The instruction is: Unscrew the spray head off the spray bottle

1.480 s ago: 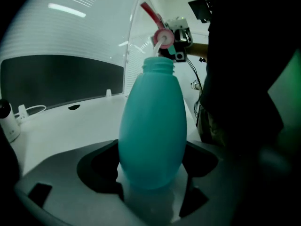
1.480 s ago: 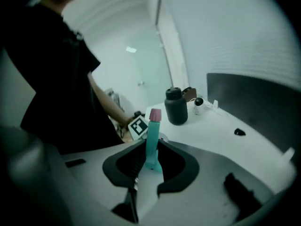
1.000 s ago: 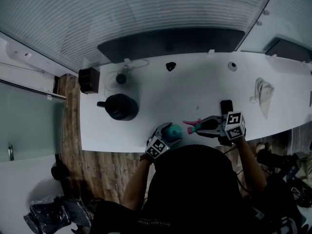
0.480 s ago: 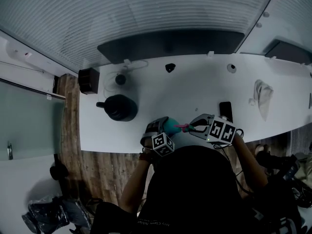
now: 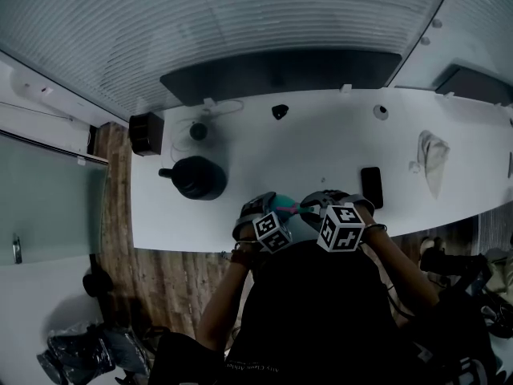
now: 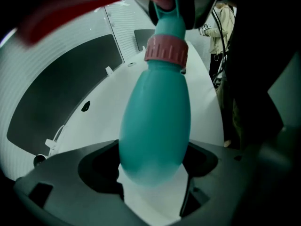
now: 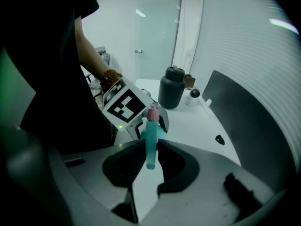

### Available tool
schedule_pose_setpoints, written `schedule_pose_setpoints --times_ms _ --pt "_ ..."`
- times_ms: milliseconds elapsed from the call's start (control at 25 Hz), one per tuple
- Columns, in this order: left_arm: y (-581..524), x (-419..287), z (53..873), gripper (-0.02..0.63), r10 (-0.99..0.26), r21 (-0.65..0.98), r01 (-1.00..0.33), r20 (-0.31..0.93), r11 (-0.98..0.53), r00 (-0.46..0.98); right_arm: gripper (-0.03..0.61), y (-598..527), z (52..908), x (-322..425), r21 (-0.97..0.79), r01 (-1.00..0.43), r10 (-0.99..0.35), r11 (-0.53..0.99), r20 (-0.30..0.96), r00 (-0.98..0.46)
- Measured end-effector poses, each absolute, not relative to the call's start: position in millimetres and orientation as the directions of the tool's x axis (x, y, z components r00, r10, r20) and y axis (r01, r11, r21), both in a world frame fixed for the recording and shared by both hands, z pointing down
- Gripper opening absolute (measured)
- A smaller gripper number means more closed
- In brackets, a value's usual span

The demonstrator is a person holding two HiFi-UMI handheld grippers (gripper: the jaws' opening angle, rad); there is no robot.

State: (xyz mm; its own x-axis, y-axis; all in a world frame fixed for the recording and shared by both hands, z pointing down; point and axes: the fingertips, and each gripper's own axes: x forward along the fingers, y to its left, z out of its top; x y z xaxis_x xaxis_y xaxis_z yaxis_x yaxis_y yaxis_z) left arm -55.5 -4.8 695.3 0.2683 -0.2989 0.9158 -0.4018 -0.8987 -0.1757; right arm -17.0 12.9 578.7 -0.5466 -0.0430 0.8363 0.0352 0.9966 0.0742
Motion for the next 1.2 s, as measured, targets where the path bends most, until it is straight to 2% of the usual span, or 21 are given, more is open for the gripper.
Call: schedule_pose_setpoints --times_ms 120,240,360,480,600,720,840,960,1200 --pt "-3 -51 704 0.39 -0.3 -0.16 -0.411 0.904 -0.897 0.304 0.081 12 582 -16 0.056 0.05 -0.02 0.997 0.846 -0.533" --pt "-9 -44 701 0.391 -0.337 -0.114 -0.473 0.843 -0.874 0.419 0.083 6 578 -19 0.142 0.07 -0.085 0.987 0.848 -0.523" --pt "-12 -38 702 0.391 -0.365 -0.075 -0.496 0.772 -0.865 0.521 0.16 2 572 -21 0.177 0.032 -0.13 0.984 0.821 -0.556" --pt "-16 -35 698 0.391 -0.403 -0.029 -0.52 0.669 -0.854 0.625 0.16 -5 563 -21 0.207 -0.006 -0.166 0.978 0.764 -0.624" --pt "-20 -40 692 0.391 -0.47 -0.015 -0.559 0.56 -0.829 0.682 0.16 -12 540 -22 0.242 -0.103 -0.237 0.965 0.628 -0.742" --pt "-21 -55 689 0.391 -0.515 0.008 -0.611 0.53 -0.792 0.674 0.158 -23 507 -12 0.151 -0.286 -0.323 0.946 0.412 -0.852" --pt "-16 -64 693 0.391 -0.521 0.009 -0.621 0.536 -0.784 0.665 0.156 -42 487 13 -0.092 -0.437 -0.411 0.895 0.213 -0.886" --pt "-11 -67 704 0.391 -0.514 0.03 -0.628 0.544 -0.778 0.663 0.156 -54 489 40 -0.225 -0.489 -0.461 0.843 0.167 -0.872" --pt "-14 -71 708 0.391 -0.549 0.023 -0.664 0.542 -0.747 0.637 0.156 -62 495 57 -0.225 -0.527 -0.495 0.82 0.183 -0.849"
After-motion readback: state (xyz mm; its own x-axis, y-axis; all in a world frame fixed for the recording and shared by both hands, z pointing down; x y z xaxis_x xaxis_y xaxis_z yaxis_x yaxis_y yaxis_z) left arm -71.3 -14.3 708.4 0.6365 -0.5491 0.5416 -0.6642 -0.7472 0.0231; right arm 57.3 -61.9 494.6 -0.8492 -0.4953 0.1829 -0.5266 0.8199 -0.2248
